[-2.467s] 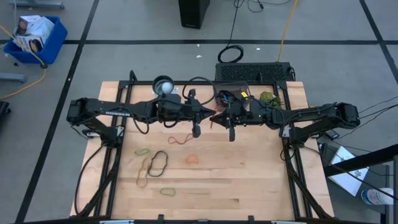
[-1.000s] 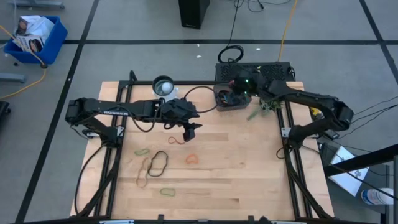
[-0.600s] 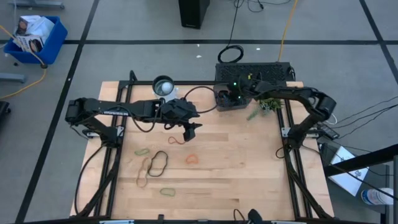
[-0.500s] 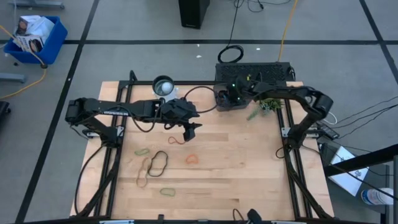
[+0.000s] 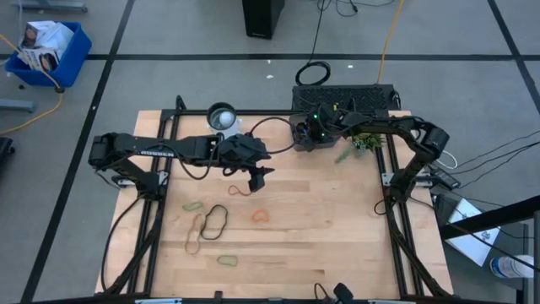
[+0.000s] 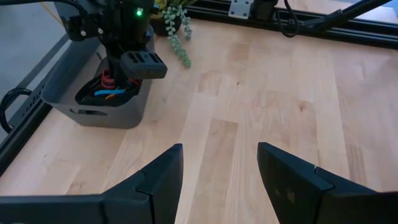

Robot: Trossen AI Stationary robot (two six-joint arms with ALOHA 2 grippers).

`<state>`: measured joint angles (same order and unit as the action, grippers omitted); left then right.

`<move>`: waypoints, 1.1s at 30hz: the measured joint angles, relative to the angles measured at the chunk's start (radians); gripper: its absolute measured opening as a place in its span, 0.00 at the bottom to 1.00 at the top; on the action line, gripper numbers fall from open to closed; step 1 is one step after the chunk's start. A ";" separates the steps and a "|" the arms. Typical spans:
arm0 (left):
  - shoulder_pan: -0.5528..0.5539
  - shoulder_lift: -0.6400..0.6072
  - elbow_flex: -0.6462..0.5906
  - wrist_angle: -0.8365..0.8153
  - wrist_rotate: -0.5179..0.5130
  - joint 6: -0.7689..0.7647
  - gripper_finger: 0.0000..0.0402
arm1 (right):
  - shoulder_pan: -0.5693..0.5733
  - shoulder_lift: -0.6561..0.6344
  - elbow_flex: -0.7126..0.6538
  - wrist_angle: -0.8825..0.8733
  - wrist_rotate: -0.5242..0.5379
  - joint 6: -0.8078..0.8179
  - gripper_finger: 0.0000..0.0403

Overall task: Pick and place rubber bands into bin
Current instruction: Put the red rubber band into the black bin

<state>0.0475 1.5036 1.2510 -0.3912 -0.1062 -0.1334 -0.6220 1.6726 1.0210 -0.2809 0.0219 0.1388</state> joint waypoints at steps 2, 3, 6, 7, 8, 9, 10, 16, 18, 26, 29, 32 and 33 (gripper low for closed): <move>0.000 0.000 0.000 0.000 0.000 0.000 0.53 | 0.000 0.000 0.000 0.000 0.000 0.005 0.30; 0.000 0.000 0.000 0.000 0.000 0.000 0.53 | 0.000 0.000 0.000 0.000 0.000 0.005 0.33; 0.000 0.000 0.000 0.000 0.000 0.000 0.53 | 0.000 0.000 0.000 0.000 0.000 0.006 0.41; 0.000 0.000 0.000 0.000 0.000 -0.006 0.53 | 0.001 0.000 0.000 0.000 0.000 0.006 0.43; 0.000 0.000 0.000 0.000 0.000 -0.014 0.53 | 0.002 0.000 0.000 0.000 0.000 0.006 0.45; 0.000 0.000 0.000 0.000 0.000 -0.023 0.53 | 0.002 0.000 0.000 0.000 -0.001 0.005 0.46; 0.000 0.000 0.000 0.000 0.000 -0.028 0.53 | 0.002 -0.002 0.000 -0.001 -0.001 0.003 0.47; -0.004 0.000 0.000 0.000 0.000 -0.031 0.53 | 0.002 -0.071 0.000 -0.012 0.000 -0.001 0.49; -0.003 0.000 0.000 0.001 0.000 -0.030 0.53 | 0.002 -0.110 0.000 -0.009 0.000 -0.001 0.49; -0.003 0.000 0.000 0.030 0.001 -0.026 0.53 | 0.069 -0.278 0.000 0.033 -0.296 0.093 0.48; -0.003 0.000 0.000 -0.018 0.001 -0.011 0.53 | 0.144 -0.332 0.000 0.077 -0.415 0.065 0.49; -0.003 0.000 0.000 -0.133 0.001 -0.013 0.53 | 0.239 -0.370 0.000 0.085 -0.399 -0.016 0.48; -0.003 0.001 0.000 -0.178 0.001 -0.029 0.53 | 0.270 -0.377 0.000 0.083 -0.378 -0.050 0.48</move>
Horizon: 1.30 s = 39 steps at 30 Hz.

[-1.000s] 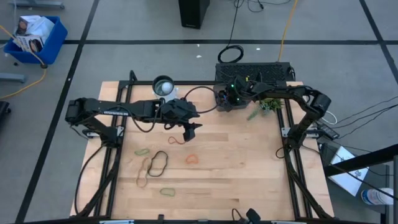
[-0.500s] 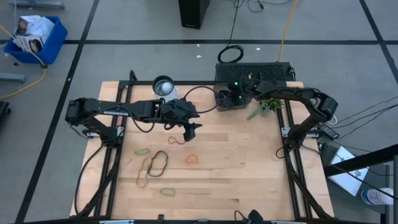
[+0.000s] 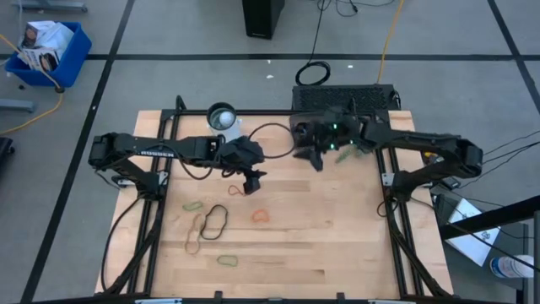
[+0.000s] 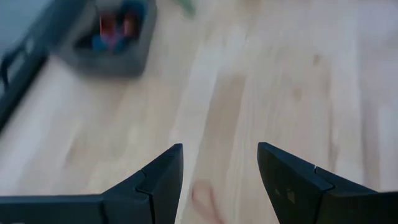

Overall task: Pick and place rubber bands into bin
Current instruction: Put the red rubber band into the black bin

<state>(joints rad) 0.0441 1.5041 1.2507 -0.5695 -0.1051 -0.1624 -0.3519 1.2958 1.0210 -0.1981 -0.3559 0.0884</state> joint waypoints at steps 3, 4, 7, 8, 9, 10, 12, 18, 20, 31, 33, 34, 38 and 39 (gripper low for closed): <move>0.000 0.021 0.000 -0.115 0.000 -0.064 0.53 | 0.085 -0.007 0.000 -0.007 0.088 -0.077 0.47; -0.002 0.033 0.000 -0.152 0.000 -0.086 0.53 | 0.108 -0.007 0.000 -0.006 0.118 -0.096 0.46; -0.014 0.086 -0.001 -0.206 0.000 -0.110 0.53 | 0.156 -0.005 0.000 -0.005 0.205 -0.137 0.45; -0.021 0.108 -0.001 -0.216 0.000 -0.109 0.53 | 0.166 -0.004 0.000 -0.007 0.230 -0.143 0.44; -0.026 0.134 -0.001 -0.228 0.000 -0.106 0.53 | 0.172 -0.004 0.000 -0.008 0.251 -0.145 0.44; -0.031 0.163 -0.001 -0.230 0.001 -0.110 0.53 | 0.177 -0.004 0.000 -0.012 0.258 -0.147 0.44; -0.035 0.216 -0.001 -0.225 0.019 -0.136 0.53 | 0.178 -0.004 -0.001 -0.023 0.256 -0.147 0.44; -0.035 0.345 -0.001 -0.213 0.034 -0.184 0.53 | 0.179 -0.004 -0.001 -0.069 0.257 -0.138 0.43; -0.034 0.372 -0.001 -0.210 0.034 -0.188 0.53 | 0.179 -0.004 -0.001 -0.096 0.257 -0.136 0.43; -0.019 0.423 -0.001 -0.202 0.073 -0.192 0.53 | 0.179 -0.005 -0.001 -0.123 0.254 -0.126 0.42; -0.013 0.423 -0.001 -0.188 0.075 -0.193 0.53 | 0.179 -0.005 0.000 -0.122 0.254 -0.126 0.42; -0.009 0.423 -0.001 -0.184 0.075 -0.192 0.53 | 0.179 -0.005 0.000 -0.123 0.254 -0.126 0.42; 0.005 0.423 -0.001 -0.184 0.079 -0.187 0.53 | 0.179 -0.005 0.000 -0.123 0.254 -0.126 0.42; 0.008 0.425 -0.001 -0.184 0.080 -0.187 0.53 | 0.179 -0.005 0.000 -0.124 0.254 -0.126 0.42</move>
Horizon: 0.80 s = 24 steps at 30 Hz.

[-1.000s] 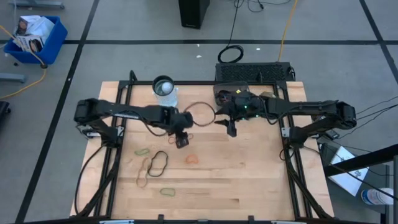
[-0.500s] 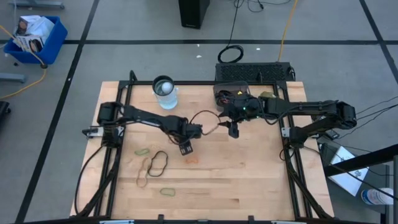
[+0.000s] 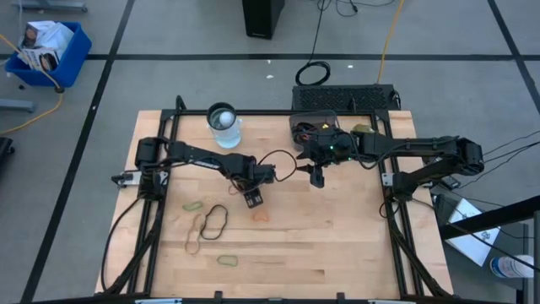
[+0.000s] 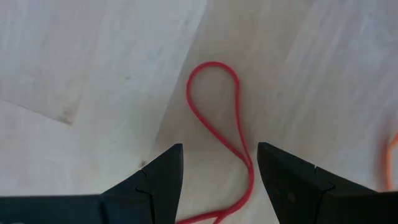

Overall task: Pick and place rubber bands into bin
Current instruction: Put the red rubber band into the black bin

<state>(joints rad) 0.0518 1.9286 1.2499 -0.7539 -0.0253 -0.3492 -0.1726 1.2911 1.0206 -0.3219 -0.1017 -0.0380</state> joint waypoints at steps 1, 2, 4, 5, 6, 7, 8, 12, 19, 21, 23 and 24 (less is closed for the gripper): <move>0.002 0.003 0.000 0.000 0.001 0.000 0.53 | 0.000 0.000 0.000 0.000 0.000 0.000 0.42; 0.005 0.007 0.000 0.000 0.006 0.001 0.53 | 0.000 0.000 0.000 0.000 0.000 0.000 0.42; 0.007 0.014 0.001 0.001 0.014 0.001 0.53 | 0.000 0.000 0.000 -0.001 0.000 0.000 0.42; 0.008 0.021 0.003 0.004 0.019 0.000 0.53 | 0.000 0.000 0.000 -0.001 0.000 0.000 0.42; 0.008 0.028 0.006 0.005 0.022 0.000 0.53 | 0.000 0.000 0.000 -0.001 0.001 0.000 0.42; 0.008 0.035 0.006 0.004 0.023 0.000 0.53 | 0.000 0.000 0.000 -0.001 0.000 0.000 0.42; 0.006 0.043 0.006 0.004 0.022 0.000 0.53 | 0.000 0.000 0.000 0.000 0.001 0.000 0.42; -0.002 0.055 0.006 0.002 0.021 0.000 0.53 | 0.000 0.000 0.000 0.002 0.001 0.000 0.42; -0.004 0.058 0.004 0.005 0.020 -0.001 0.53 | 0.000 0.000 0.000 0.002 0.001 -0.002 0.42; -0.007 0.058 0.004 0.007 0.020 -0.001 0.51 | 0.000 0.000 0.000 0.002 0.001 -0.002 0.42; -0.007 0.058 0.004 0.009 0.021 -0.001 0.46 | 0.000 0.000 0.000 0.002 0.001 -0.003 0.42; -0.007 0.059 0.004 0.011 0.022 -0.001 0.43 | 0.000 0.000 0.000 0.002 0.001 -0.003 0.42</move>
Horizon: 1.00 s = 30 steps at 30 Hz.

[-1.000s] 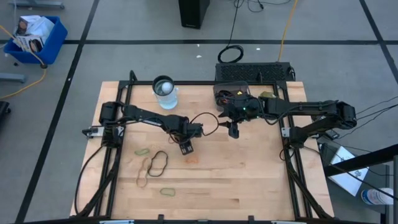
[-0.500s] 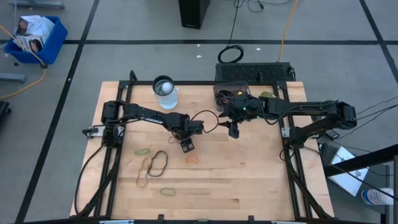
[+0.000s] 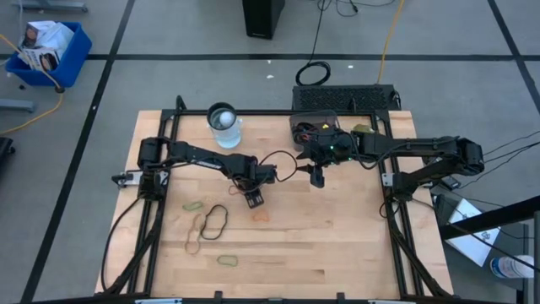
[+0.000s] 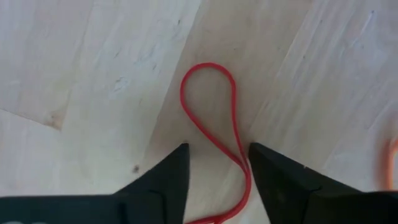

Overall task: Pick and place rubber bands into bin
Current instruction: Put the red rubber band into the black bin

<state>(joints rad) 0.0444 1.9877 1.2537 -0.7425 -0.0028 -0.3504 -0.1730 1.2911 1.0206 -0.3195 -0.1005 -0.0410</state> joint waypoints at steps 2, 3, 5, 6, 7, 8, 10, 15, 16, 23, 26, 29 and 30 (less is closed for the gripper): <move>-0.001 0.000 0.000 0.002 0.005 0.000 0.36 | 0.000 0.000 0.000 0.000 0.000 0.000 0.42; -0.001 0.000 0.000 0.003 0.008 0.000 0.33 | 0.000 0.000 0.000 0.000 0.000 -0.001 0.42; -0.001 0.000 -0.001 0.009 0.011 -0.002 0.26 | 0.000 0.000 0.000 0.000 0.000 -0.001 0.42; -0.001 0.000 -0.002 0.013 0.011 -0.004 0.23 | 0.000 0.000 0.000 0.000 0.000 -0.001 0.42; -0.001 0.000 -0.002 0.016 0.010 -0.004 0.20 | 0.000 0.000 0.000 0.000 0.000 -0.001 0.42; -0.001 0.000 -0.002 0.020 0.010 -0.004 0.17 | 0.000 0.000 0.000 0.000 0.000 -0.001 0.42; -0.001 0.000 -0.003 0.027 0.010 -0.004 0.12 | 0.000 0.000 0.000 0.000 0.000 -0.001 0.42; -0.001 0.000 -0.003 0.039 0.010 0.000 0.02 | 0.000 0.000 0.000 0.000 0.000 0.002 0.42; -0.001 0.000 -0.003 0.040 0.010 0.000 0.02 | 0.000 0.000 0.000 0.000 0.000 0.002 0.42; -0.006 -0.020 -0.005 0.041 0.009 0.000 0.01 | 0.000 0.000 0.000 0.000 0.000 0.002 0.42; -0.010 -0.055 -0.009 0.041 0.006 0.008 0.02 | 0.000 -0.019 0.000 -0.002 0.036 0.002 0.42; -0.013 -0.123 -0.010 0.042 0.005 0.022 0.01 | 0.000 -0.049 0.000 -0.008 0.115 -0.005 0.42; -0.013 -0.151 -0.006 0.044 0.005 0.025 0.01 | -0.001 -0.060 0.000 -0.012 0.137 -0.005 0.42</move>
<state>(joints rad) 0.0311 1.8371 1.2472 -0.6986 0.0017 -0.3252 -0.1739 1.2315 1.0210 -0.3319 0.0367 -0.0460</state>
